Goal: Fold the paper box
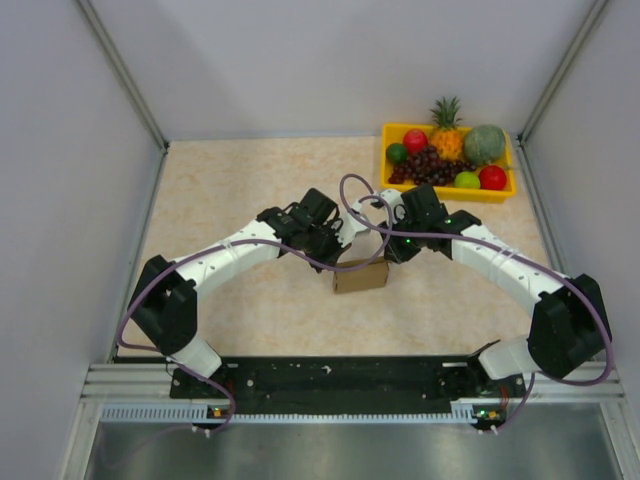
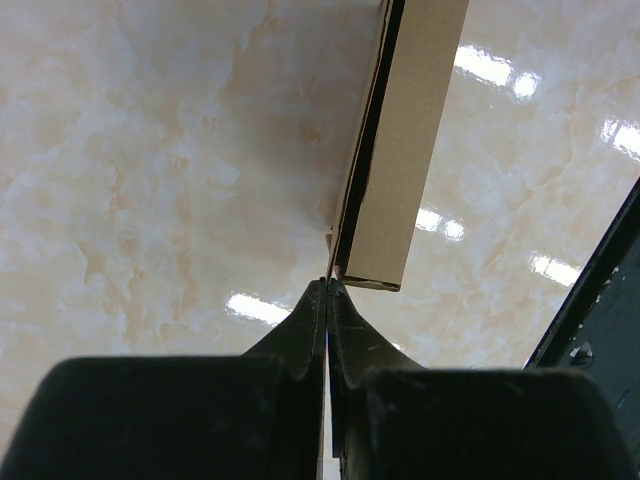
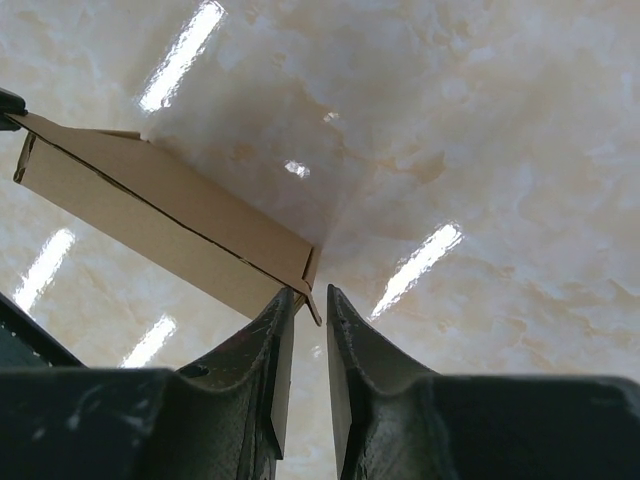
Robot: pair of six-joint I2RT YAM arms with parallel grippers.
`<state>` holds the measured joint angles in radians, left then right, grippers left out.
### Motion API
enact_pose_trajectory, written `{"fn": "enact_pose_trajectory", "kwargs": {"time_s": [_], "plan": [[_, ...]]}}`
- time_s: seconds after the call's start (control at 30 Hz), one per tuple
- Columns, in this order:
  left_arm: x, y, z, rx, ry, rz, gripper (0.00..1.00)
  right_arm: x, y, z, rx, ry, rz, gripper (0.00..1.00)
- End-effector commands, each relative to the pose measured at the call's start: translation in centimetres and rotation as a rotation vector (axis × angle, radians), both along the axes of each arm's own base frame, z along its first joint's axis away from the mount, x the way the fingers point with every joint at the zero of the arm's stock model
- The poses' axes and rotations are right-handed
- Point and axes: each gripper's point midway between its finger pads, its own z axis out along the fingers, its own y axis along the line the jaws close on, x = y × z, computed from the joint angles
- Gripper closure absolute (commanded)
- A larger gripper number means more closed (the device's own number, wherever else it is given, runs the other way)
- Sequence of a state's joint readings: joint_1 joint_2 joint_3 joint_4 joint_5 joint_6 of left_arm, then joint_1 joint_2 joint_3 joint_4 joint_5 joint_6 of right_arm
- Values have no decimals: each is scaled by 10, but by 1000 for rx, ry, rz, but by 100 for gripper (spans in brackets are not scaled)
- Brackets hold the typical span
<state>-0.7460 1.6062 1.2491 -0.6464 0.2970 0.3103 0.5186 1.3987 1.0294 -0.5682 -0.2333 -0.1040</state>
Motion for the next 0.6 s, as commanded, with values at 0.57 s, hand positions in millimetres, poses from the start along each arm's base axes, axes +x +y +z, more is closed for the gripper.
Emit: {"fn": "enact_pose_trajectory", "kwargs": {"time_s": [0.57], "plan": [[4,-7,12,-35,-45,-20,100,1,-4,3,9,-27,-19,75]]}}
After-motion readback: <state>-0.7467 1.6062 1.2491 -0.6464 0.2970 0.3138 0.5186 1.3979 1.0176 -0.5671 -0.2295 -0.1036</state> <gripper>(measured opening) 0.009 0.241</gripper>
